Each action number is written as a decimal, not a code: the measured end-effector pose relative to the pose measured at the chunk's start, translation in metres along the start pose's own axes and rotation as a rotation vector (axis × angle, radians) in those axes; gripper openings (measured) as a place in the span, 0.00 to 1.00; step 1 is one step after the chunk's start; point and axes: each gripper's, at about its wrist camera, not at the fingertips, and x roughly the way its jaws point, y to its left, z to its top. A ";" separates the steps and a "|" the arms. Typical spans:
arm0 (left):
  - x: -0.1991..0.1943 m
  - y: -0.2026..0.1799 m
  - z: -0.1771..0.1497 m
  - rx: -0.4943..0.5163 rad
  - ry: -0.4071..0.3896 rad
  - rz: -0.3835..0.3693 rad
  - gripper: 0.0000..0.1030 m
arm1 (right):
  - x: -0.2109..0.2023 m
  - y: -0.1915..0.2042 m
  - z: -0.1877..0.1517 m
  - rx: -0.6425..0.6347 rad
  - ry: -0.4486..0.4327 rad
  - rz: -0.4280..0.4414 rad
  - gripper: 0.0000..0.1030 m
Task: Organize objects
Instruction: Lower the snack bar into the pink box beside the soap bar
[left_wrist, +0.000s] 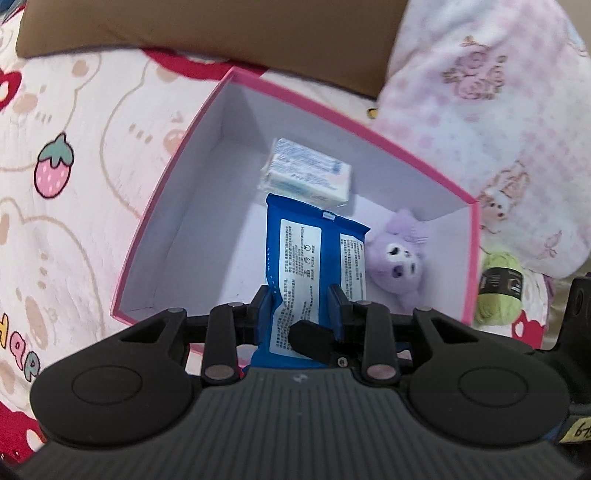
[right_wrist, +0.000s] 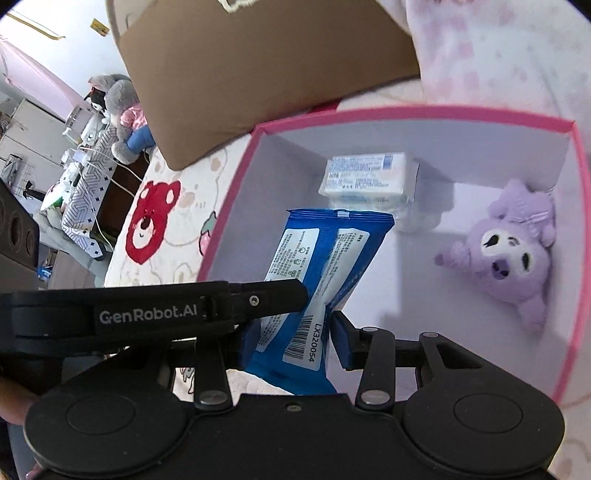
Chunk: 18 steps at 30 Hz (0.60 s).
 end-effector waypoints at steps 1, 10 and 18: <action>0.003 0.002 0.000 -0.002 0.003 0.006 0.29 | 0.005 -0.003 0.001 0.006 0.010 0.009 0.45; 0.028 0.021 0.008 -0.075 0.032 0.055 0.28 | 0.040 -0.014 0.013 0.009 0.094 0.039 0.43; 0.045 0.036 0.008 -0.174 0.020 0.067 0.26 | 0.065 -0.018 0.025 -0.059 0.161 -0.026 0.30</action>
